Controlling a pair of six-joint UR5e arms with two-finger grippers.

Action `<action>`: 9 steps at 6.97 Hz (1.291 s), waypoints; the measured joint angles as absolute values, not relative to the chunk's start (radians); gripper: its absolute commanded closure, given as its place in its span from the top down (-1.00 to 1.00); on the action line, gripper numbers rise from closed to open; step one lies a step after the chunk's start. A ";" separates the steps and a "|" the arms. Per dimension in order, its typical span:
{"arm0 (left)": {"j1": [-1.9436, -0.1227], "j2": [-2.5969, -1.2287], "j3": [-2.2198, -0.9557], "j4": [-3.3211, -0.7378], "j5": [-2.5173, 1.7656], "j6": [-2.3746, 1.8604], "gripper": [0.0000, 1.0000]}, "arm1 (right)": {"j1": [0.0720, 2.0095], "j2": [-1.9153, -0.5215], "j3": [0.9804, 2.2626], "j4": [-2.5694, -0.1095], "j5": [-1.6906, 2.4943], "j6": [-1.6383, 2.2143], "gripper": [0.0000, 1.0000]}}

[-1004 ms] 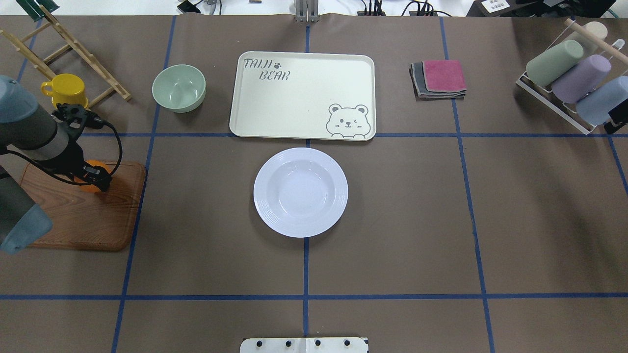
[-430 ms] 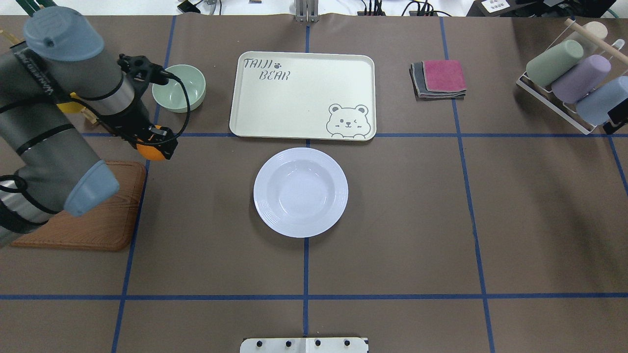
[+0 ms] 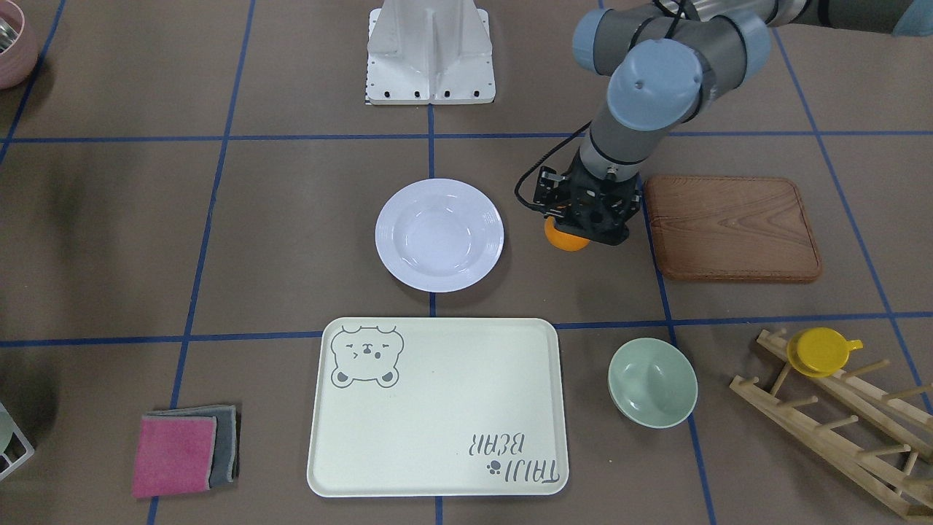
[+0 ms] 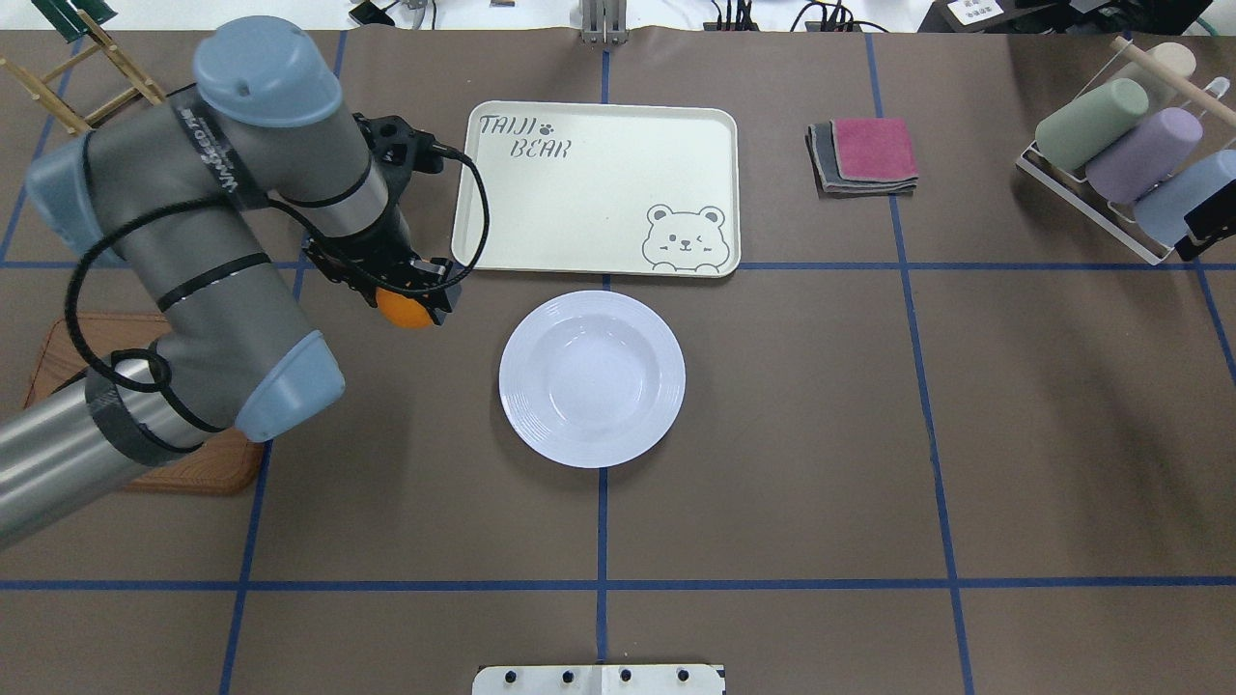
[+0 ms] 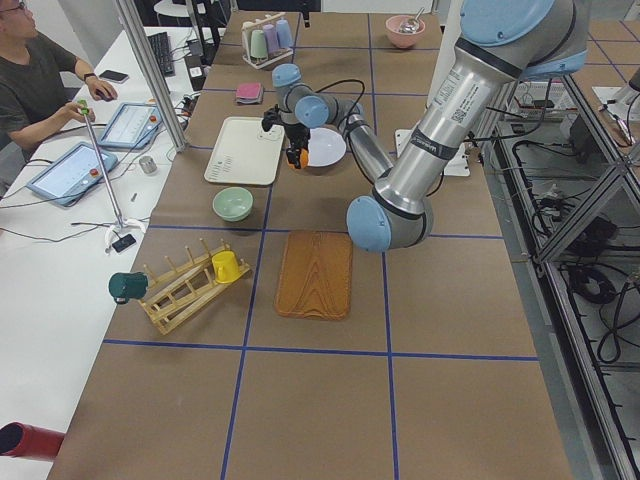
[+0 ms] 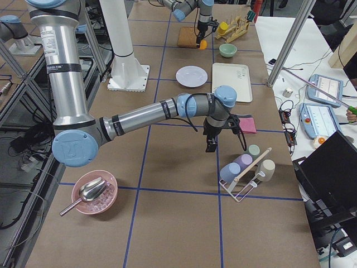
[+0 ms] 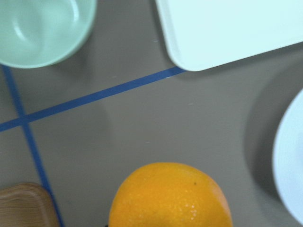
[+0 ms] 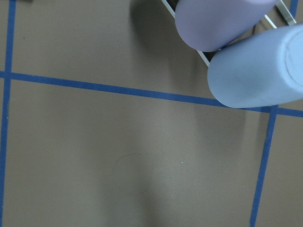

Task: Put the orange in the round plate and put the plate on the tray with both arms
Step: 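Carry the orange with the left gripper and lower it into the white plate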

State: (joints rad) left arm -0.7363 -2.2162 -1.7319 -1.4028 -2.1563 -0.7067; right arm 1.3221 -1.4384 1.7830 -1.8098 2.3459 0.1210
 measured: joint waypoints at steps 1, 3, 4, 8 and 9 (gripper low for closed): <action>-0.694 -2.264 -1.691 -1.421 -2.135 -0.759 -0.81 | 1.321 -1.436 1.785 -1.815 2.353 0.122 1.00; -0.608 -2.338 -1.564 -1.535 -2.075 -0.864 -0.80 | 1.310 -1.432 1.789 -1.816 2.376 0.125 1.00; -0.567 -2.361 -1.509 -1.591 -2.048 -0.907 -0.52 | 1.298 -1.424 1.789 -1.816 2.396 0.130 1.00; -0.483 -2.393 -1.476 -1.628 -2.002 -0.980 0.98 | 1.225 -1.356 1.776 -1.800 2.588 0.144 1.00; -0.495 -2.391 -1.494 -1.626 -2.005 -0.979 0.98 | 1.200 -1.318 1.765 -1.800 2.629 0.153 1.00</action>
State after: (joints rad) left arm -0.4949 -2.3913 -1.4939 -1.6259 -2.0049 -0.9787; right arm 1.2004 -1.3178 1.7647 -1.7997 2.6291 0.1528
